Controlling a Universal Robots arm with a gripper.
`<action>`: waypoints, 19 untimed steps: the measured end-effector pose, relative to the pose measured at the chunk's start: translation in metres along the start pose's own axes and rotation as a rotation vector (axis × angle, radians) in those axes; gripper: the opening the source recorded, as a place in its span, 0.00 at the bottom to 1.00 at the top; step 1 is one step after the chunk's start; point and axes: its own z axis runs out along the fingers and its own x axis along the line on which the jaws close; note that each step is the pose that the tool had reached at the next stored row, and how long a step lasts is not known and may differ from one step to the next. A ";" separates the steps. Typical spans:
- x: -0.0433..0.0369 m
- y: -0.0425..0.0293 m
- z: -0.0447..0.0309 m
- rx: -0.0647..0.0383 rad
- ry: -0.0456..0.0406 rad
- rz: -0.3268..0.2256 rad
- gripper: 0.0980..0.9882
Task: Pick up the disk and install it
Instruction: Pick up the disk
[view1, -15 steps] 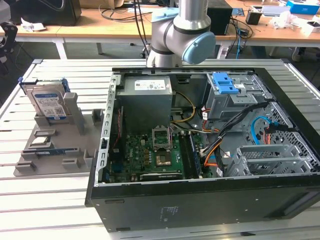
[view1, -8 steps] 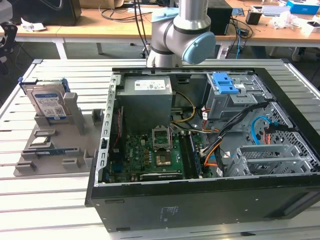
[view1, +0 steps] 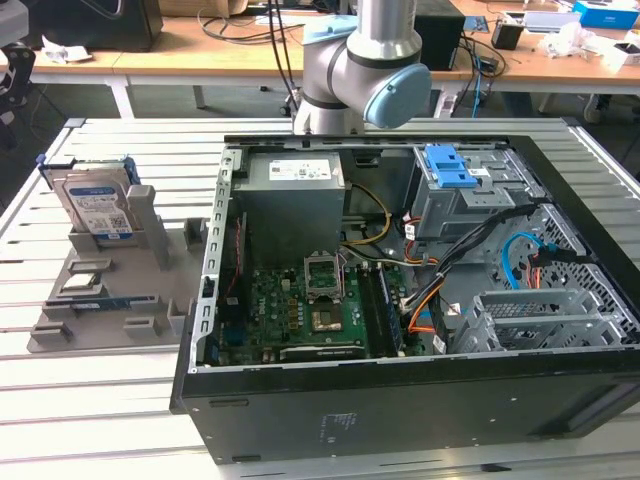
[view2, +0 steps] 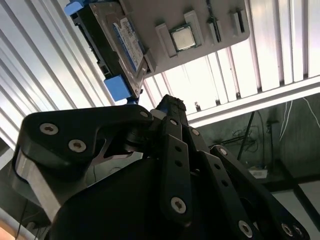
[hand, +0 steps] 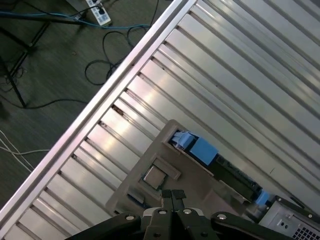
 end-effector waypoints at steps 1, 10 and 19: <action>0.0000 0.0000 0.0000 0.000 0.0004 -0.009 0.01; 0.0000 0.0000 0.0000 -0.003 0.0056 -0.124 0.01; 0.0000 0.0000 -0.0001 -0.005 0.0100 -0.224 0.01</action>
